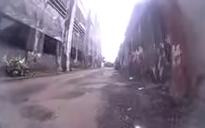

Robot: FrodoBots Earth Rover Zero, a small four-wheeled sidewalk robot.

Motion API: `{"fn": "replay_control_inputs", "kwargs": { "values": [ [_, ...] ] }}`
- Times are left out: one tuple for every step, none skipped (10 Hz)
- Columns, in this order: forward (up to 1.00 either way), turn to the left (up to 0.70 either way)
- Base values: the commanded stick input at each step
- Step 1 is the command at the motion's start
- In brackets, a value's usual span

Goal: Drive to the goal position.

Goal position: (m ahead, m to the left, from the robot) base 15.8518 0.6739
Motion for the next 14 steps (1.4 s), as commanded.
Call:
{"fn": "replay_control_inputs", "kwargs": {
  "values": [
    [0.7,-0.35],
    [0.7,-0.35],
    [0.7,-0.18],
    [0.7,0.0],
    [0.7,0.0],
    [0.7,0.0],
    [0.7,0.0],
    [0.7,0.0],
    [0.7,0.0],
    [0.7,0.0],
    [0.7,0.0],
    [0.7,0.0],
    [0.7,0.0],
    [0.7,0.0]
  ]
}}
